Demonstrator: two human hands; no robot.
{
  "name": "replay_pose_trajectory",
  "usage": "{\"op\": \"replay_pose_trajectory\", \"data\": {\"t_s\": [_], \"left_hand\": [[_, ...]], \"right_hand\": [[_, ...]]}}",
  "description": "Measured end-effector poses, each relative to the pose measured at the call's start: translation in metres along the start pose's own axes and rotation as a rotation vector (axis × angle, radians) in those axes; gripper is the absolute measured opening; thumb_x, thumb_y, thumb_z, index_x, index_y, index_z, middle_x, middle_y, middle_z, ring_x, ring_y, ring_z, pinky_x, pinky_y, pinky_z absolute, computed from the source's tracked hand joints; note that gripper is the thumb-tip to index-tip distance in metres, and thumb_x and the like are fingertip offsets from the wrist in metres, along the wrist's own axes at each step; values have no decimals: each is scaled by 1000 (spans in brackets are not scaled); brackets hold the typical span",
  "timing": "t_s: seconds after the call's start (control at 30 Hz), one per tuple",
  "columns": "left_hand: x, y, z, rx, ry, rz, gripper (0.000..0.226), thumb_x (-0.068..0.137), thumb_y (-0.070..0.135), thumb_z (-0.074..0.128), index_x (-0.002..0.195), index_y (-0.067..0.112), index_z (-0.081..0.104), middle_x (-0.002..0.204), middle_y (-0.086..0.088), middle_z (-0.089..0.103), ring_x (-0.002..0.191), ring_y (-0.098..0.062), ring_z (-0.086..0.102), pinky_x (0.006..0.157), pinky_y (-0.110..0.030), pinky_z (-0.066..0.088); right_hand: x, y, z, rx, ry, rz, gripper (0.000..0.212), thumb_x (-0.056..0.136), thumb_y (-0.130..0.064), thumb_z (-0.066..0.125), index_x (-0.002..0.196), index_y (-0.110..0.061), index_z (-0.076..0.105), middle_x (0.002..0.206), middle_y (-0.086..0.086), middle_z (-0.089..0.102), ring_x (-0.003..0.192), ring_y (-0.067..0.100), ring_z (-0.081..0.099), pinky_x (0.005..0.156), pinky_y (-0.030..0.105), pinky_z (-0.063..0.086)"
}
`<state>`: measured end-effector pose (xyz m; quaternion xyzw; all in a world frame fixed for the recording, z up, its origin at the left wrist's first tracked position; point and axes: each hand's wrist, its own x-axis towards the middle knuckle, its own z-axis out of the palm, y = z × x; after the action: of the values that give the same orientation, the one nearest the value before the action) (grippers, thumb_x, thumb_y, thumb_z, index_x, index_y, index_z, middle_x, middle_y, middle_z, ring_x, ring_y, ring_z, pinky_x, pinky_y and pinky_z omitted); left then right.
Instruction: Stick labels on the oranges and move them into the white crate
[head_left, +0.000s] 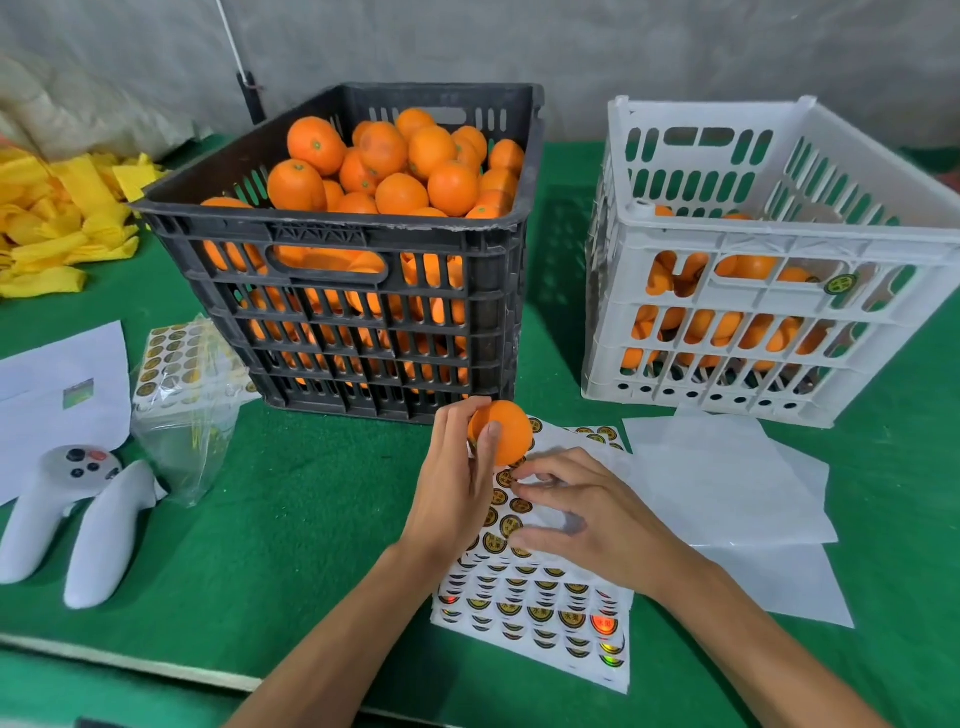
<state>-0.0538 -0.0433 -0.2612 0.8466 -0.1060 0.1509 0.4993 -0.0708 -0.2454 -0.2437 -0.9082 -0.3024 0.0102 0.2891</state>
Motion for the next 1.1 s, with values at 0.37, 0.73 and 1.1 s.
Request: {"op": "replay_pose_trajectory", "data": {"t_s": [0.37, 0.73, 1.1], "left_hand": [[1, -1, 1, 76, -48, 22, 39, 110, 55, 32, 142, 34, 42, 135, 15, 43, 113, -6, 56, 85, -27, 52], [5, -2, 1, 92, -58, 28, 41, 109, 58, 32, 142, 35, 42, 132, 23, 40, 115, -4, 54, 89, -32, 54], [6, -3, -5, 45, -163, 99, 41, 110, 51, 42, 143, 28, 39, 139, 9, 38, 123, -12, 51, 93, -38, 56]], "right_hand": [[5, -2, 2, 266, 105, 111, 25, 94, -42, 68, 112, -29, 79, 121, -26, 62, 117, 6, 51, 94, 25, 46], [13, -1, -8, 631, 24, 277, 11, 92, -24, 76, 100, -28, 83, 116, -18, 70, 118, 3, 59, 103, 35, 49], [19, -3, -12, 750, 54, 408, 14, 92, -16, 73, 90, -26, 82, 103, -9, 76, 93, 11, 69, 85, 27, 52]]}}
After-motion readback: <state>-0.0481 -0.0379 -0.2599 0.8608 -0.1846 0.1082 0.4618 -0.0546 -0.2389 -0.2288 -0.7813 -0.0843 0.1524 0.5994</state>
